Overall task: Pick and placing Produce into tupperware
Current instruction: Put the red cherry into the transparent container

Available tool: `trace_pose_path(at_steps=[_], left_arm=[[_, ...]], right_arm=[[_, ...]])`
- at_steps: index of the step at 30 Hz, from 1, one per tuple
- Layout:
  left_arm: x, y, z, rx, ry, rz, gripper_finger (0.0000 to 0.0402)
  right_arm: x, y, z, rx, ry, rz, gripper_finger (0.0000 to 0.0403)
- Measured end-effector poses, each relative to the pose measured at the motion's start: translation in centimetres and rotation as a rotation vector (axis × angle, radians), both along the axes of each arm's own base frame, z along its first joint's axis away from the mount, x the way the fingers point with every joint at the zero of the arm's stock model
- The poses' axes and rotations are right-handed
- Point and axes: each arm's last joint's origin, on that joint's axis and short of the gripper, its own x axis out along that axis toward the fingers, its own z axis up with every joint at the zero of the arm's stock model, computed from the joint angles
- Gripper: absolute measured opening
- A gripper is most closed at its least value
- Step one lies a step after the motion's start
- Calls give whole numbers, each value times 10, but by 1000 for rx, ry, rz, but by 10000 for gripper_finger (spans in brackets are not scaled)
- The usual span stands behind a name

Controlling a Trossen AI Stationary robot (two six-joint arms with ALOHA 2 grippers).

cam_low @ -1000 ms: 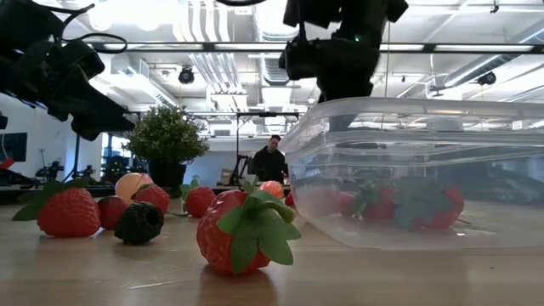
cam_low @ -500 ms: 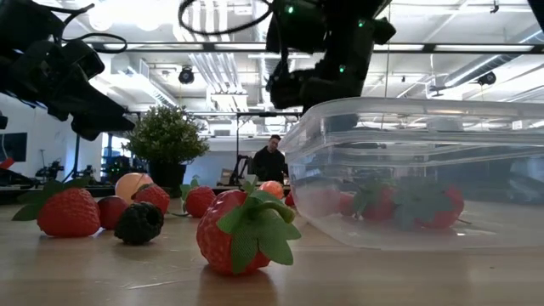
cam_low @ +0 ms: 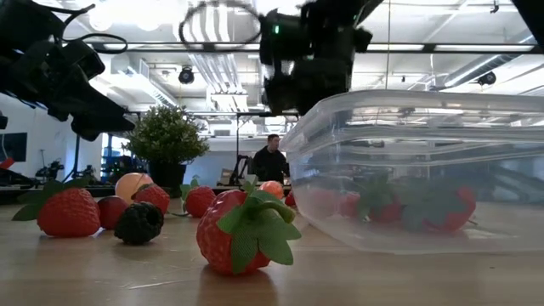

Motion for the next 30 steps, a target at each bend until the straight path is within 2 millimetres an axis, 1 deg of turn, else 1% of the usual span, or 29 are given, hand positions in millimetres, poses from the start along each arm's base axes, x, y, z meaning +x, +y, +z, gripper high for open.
trace_pose_path(at_steps=[2, 5, 9, 11, 15, 17, 19, 24, 30], left_arm=[[0, 0, 0, 0, 2, 0, 217], [0, 0, 0, 0, 3, 0, 217], [0, 0, 0, 0, 4, 0, 217], [0, 0, 0, 0, 3, 0, 217], [0, 0, 0, 0, 3, 0, 217], [0, 0, 0, 0, 2, 0, 217], [0, 0, 0, 0, 2, 0, 217], [0, 0, 0, 0, 3, 0, 217], [0, 0, 0, 0, 2, 0, 217]], right_arm=[[-2, -10, -7, 49, 43, -23, 212], [-4, -19, -16, 104, 97, -34, 212], [-2, -20, -24, 82, 132, -29, 212], [4, -17, -19, 36, 98, 3, 212], [13, -7, -8, -129, 58, 46, 212], [15, -3, -5, -147, 51, 43, 212], [15, -1, -4, -127, 63, -5, 212], [9, 1, -6, -59, 160, -151, 212], [9, 4, -6, 57, 206, -263, 211]])
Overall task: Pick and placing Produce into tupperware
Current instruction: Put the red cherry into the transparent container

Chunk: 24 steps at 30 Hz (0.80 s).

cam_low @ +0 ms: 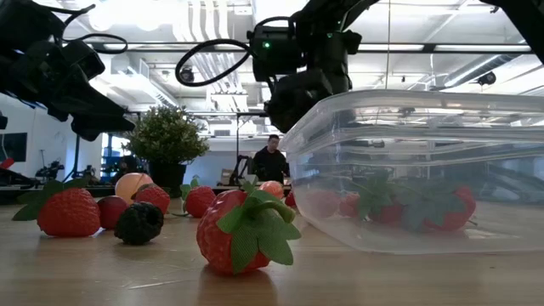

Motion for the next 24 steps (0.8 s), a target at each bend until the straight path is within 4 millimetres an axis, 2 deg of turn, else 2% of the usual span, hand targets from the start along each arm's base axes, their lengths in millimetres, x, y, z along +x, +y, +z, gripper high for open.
trace_pose_path(at_steps=[4, 7, 12, 19, 24], left_arm=[[0, 0, 0, 0, 1, 0, 217], [0, 0, 0, 0, 0, 0, 217], [0, 0, 0, 0, 0, 0, 217], [0, 0, 0, 0, 0, 0, 217], [0, 0, 0, 0, 0, 0, 217]], right_arm=[[1, 0, 0, -6, 7, -49, 210], [6, -1, -7, -3, -12, -54, 210], [16, 0, -20, 37, 49, -84, 210], [26, 3, -10, -5, 42, -102, 210], [22, 2, -5, -53, 110, -164, 210]])
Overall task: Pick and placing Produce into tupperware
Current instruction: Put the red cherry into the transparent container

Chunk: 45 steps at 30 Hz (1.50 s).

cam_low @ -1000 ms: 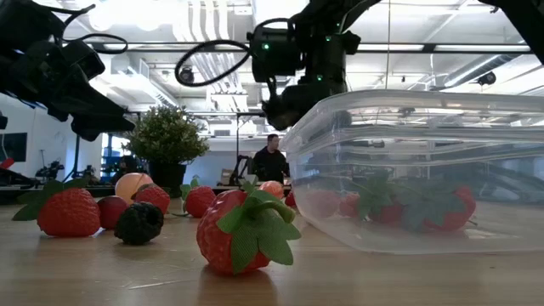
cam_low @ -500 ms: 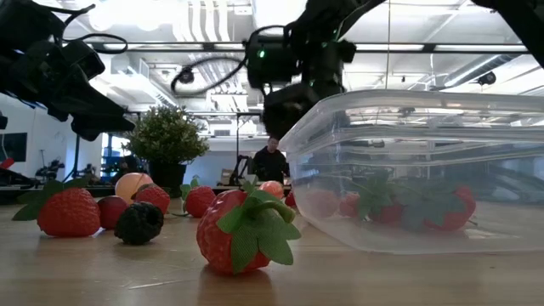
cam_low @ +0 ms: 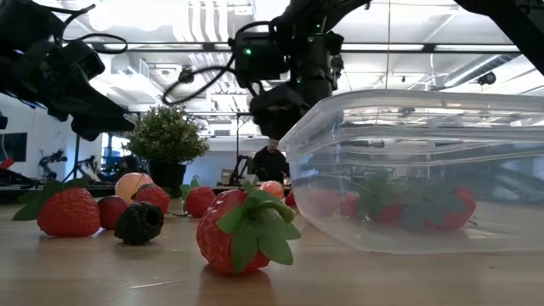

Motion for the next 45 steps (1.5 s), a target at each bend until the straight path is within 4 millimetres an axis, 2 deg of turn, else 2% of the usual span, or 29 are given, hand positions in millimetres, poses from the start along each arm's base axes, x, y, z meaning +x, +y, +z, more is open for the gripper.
trace_pose_path(at_steps=[6, 13, 19, 27, 34, 45], left_arm=[[0, 0, 0, 0, 0, 0, 217], [0, 0, 0, 0, 0, 0, 217], [0, 0, 0, 0, 0, 0, 217], [0, 0, 0, 0, 0, 0, 217], [0, 0, 0, 0, 0, 1, 217], [0, 0, 0, 0, 1, 1, 217]], right_arm=[[-4, 0, 0, 25, 69, -127, 210], [-1, 7, 0, 58, 52, -166, 210], [4, 15, 0, 61, -1, -147, 210], [4, 12, -4, -21, -23, -97, 210], [0, 12, -10, -19, -11, -23, 210], [0, 12, -17, -19, -9, -21, 210]])
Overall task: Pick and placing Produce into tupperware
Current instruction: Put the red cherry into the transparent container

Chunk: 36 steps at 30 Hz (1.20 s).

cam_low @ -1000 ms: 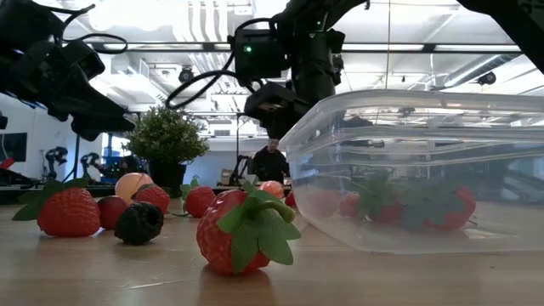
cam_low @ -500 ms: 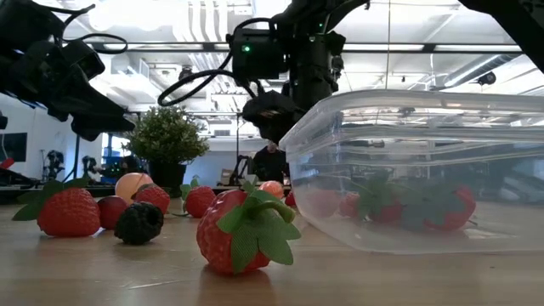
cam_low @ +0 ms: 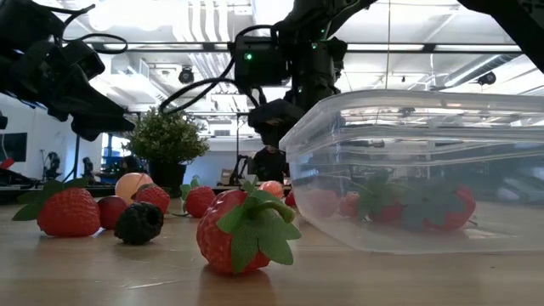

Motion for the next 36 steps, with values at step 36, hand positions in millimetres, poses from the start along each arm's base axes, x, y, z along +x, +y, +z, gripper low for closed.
trace_pose_path(at_steps=[36], left_arm=[[0, 0, 0, 0, 0, 0, 217]], right_arm=[[-1, -2, -8, -32, 12, -3, 102]])
